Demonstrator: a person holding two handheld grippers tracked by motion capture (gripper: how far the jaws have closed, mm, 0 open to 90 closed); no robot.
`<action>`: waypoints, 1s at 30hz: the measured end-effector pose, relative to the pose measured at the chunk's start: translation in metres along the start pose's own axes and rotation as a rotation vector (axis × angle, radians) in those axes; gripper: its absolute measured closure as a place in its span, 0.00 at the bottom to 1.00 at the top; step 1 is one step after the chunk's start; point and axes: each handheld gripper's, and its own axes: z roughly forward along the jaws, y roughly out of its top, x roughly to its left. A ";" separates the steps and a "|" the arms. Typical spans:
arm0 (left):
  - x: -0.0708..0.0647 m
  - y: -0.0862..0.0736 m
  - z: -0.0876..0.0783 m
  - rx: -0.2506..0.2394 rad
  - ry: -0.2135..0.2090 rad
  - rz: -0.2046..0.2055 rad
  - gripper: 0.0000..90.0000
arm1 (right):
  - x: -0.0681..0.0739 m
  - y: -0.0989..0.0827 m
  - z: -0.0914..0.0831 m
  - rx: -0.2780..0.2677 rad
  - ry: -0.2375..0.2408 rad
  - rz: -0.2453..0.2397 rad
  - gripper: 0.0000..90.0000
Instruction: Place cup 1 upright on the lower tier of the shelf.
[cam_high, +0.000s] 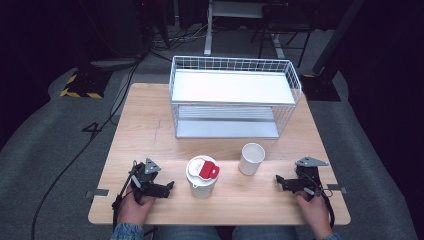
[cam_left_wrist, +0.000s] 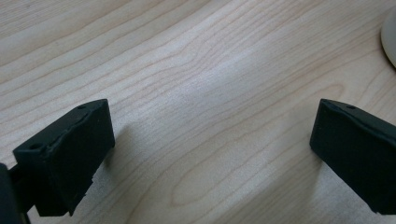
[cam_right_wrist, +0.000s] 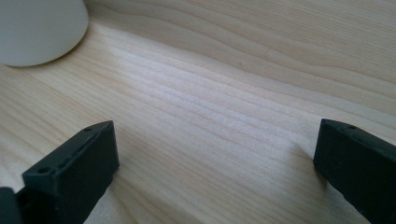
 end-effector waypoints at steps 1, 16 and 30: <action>0.000 0.000 0.000 0.000 0.000 0.000 0.01 | 0.000 -0.001 -0.001 0.001 0.008 -0.009 0.00; 0.001 0.001 0.001 0.002 -0.003 0.002 0.01 | 0.001 -0.005 -0.005 0.000 0.046 -0.046 0.00; 0.001 0.001 0.001 0.000 0.000 -0.005 0.01 | 0.001 -0.004 -0.005 0.002 0.047 -0.047 0.00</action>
